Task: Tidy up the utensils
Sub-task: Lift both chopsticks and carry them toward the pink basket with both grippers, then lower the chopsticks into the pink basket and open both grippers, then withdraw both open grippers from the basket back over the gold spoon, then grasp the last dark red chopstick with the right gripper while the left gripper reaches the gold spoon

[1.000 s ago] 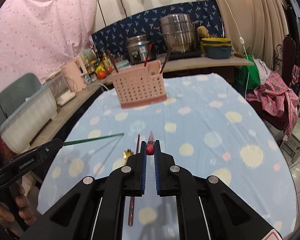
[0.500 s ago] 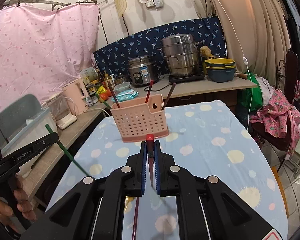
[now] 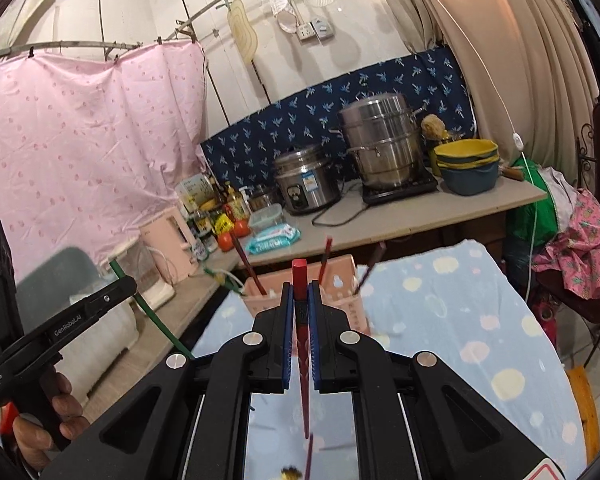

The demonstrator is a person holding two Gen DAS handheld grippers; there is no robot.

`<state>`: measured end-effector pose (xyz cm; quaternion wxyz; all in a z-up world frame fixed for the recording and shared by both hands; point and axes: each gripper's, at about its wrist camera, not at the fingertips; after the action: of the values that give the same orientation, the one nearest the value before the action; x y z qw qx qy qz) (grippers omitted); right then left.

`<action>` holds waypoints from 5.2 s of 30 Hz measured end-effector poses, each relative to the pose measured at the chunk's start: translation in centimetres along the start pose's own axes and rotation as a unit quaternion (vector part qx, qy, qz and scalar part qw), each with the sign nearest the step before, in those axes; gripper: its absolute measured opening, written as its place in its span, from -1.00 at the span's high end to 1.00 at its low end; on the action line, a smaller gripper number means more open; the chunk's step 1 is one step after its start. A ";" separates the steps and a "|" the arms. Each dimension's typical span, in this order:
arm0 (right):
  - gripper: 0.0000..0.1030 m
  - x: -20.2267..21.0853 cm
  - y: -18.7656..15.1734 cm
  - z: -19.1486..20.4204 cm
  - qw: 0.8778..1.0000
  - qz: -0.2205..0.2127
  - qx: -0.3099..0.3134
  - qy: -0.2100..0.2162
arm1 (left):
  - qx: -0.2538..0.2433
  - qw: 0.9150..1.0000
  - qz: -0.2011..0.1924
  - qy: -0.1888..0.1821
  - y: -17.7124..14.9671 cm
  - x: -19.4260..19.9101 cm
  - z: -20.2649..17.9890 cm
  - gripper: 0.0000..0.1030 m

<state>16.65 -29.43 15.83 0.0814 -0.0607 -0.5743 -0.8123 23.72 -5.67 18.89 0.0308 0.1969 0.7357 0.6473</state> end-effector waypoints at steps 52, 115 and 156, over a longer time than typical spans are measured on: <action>0.48 -12.8 -0.5 -0.3 0.999 0.019 0.030 -0.032 | -0.007 0.998 0.031 0.046 -1.5 -9.8 2.2 0.57; 0.87 6.2 -27.1 1.8 0.964 0.252 0.061 -0.053 | -0.018 0.971 0.224 0.082 -25.3 8.3 2.5 0.57; 0.87 10.2 -25.9 -2.8 0.968 0.225 0.002 -0.115 | -0.016 0.961 0.274 0.015 -28.6 5.7 -2.3 0.71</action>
<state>1.42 -24.24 -7.12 0.1953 -0.2813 -0.5532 -0.7594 10.62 -8.32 -7.13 -0.1555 0.3807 0.6432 0.6459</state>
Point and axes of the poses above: each gripper's, at about its wrist camera, not at the fingertips, and x roughly against the way its jaws point, z to its left, y to its top, and after that the axes turned 8 degrees about -z, right-handed
